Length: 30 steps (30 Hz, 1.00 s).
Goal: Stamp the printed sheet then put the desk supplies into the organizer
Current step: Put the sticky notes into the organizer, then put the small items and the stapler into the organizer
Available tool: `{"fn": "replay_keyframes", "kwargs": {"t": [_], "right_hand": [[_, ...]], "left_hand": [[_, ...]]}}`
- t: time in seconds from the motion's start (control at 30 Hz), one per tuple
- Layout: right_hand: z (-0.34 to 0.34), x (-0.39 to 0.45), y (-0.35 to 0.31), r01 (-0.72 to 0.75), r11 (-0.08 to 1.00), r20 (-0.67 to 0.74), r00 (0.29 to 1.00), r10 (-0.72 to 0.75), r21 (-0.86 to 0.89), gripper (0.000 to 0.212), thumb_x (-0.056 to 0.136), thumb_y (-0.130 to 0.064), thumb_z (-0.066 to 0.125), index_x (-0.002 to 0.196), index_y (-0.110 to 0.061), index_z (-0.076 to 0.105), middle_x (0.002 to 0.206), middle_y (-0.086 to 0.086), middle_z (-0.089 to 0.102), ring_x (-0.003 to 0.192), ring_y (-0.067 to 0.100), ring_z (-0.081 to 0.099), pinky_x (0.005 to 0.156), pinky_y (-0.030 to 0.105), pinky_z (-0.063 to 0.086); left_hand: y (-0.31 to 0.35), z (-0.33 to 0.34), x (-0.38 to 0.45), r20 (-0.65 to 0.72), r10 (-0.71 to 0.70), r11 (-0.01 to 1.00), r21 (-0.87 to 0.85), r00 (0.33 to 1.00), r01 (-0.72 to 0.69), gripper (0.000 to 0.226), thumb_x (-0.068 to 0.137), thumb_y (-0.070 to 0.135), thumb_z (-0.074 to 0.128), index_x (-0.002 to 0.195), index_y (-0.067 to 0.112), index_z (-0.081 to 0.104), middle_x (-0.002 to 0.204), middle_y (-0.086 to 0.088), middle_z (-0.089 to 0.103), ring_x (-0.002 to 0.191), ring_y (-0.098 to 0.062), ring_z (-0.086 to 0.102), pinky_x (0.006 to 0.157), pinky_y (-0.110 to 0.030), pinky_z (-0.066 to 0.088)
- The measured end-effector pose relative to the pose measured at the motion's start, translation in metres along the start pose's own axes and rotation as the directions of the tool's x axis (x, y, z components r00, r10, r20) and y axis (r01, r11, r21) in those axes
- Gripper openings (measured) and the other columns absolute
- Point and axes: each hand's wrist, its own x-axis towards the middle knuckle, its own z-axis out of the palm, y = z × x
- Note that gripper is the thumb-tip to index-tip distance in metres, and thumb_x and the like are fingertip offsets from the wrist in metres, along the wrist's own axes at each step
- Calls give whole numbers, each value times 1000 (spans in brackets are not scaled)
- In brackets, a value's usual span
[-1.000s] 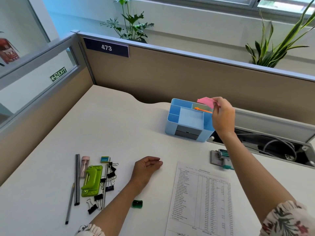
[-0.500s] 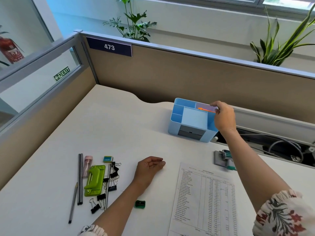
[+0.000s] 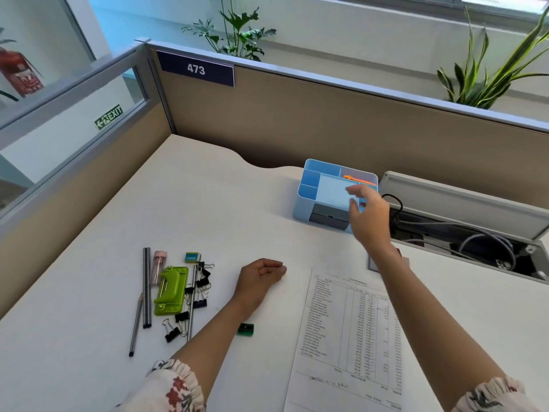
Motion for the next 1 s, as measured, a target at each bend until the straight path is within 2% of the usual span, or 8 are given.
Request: {"fn": "replay_keyframes", "kwargs": {"t": [0.17, 0.3, 0.5, 0.57, 0.63, 0.77, 0.9, 1.0], "right_hand": [[28, -70, -16, 12, 995, 233, 972, -34, 95, 23, 89, -2, 60, 102, -19, 69, 101, -8, 68, 89, 9, 63, 84, 23, 53], [48, -125, -28, -68, 986, 372, 928, 6, 153, 22, 90, -5, 60, 102, -21, 69, 99, -11, 68, 87, -1, 63, 77, 14, 51], [68, -187, -43, -152, 968, 517, 856, 28, 199, 22, 90, -7, 57, 104, -21, 68, 97, -11, 68, 88, -1, 62, 76, 12, 50], [72, -200, -47, -160, 971, 561, 827, 33, 180, 23, 91, -8, 55, 106, -20, 68, 99, -9, 68, 88, 1, 62, 78, 12, 49], [75, -207, -51, -154, 975, 587, 809, 30, 163, 22, 92, -10, 54, 108, -18, 67, 100, -6, 68, 88, 4, 62, 81, 16, 50], [79, -215, -59, -142, 982, 650, 760, 30, 122, 21, 93, -27, 57, 112, -22, 64, 103, -8, 66, 92, 7, 59, 86, 28, 51], [73, -224, -70, 116, 992, 688, 717, -112, 40, 46, 81, -64, 60, 113, -31, 58, 108, -15, 61, 100, 5, 50, 82, 25, 47], [74, -231, -75, 268, 962, 708, 669, -229, 58, 61, 71, -68, 67, 119, -31, 55, 115, -13, 57, 104, 9, 50, 82, 26, 47]], "left_hand": [[-5, -7, -15, -33, 2, 1000, -5, 999, -2, 21, 83, 11, 77, 103, 8, 70, 98, -13, 75, 100, -24, 70, 97, -34, 53], [-6, -13, -23, -81, -18, 998, -55, 997, 14, 23, 83, 10, 75, 105, 7, 68, 97, -16, 74, 101, -29, 70, 98, -39, 53], [11, -21, -30, -271, 24, 990, -127, 962, -60, 14, 87, 1, 68, 101, 1, 67, 86, -18, 72, 82, -26, 70, 78, -26, 59], [21, -31, -28, -332, 97, 992, -38, 938, -116, 11, 87, 1, 68, 97, 3, 66, 82, -16, 70, 74, -25, 68, 72, -29, 59], [30, -45, -24, -375, 226, 968, 187, 899, -165, 10, 86, 3, 68, 93, 9, 68, 81, -12, 69, 72, -24, 66, 72, -34, 57], [54, -76, -18, -404, 464, 790, 591, 788, -162, 18, 82, 4, 64, 98, 11, 67, 87, -5, 63, 70, -18, 56, 67, -30, 50], [65, -115, -7, -479, 488, 711, 703, 730, -14, 27, 83, 2, 56, 108, 8, 64, 108, -15, 56, 95, -28, 54, 78, -34, 44], [64, -135, -3, -470, 445, 570, 805, 762, 164, 32, 84, 17, 60, 115, 9, 62, 112, -15, 59, 113, -34, 45, 95, -42, 40]]}}
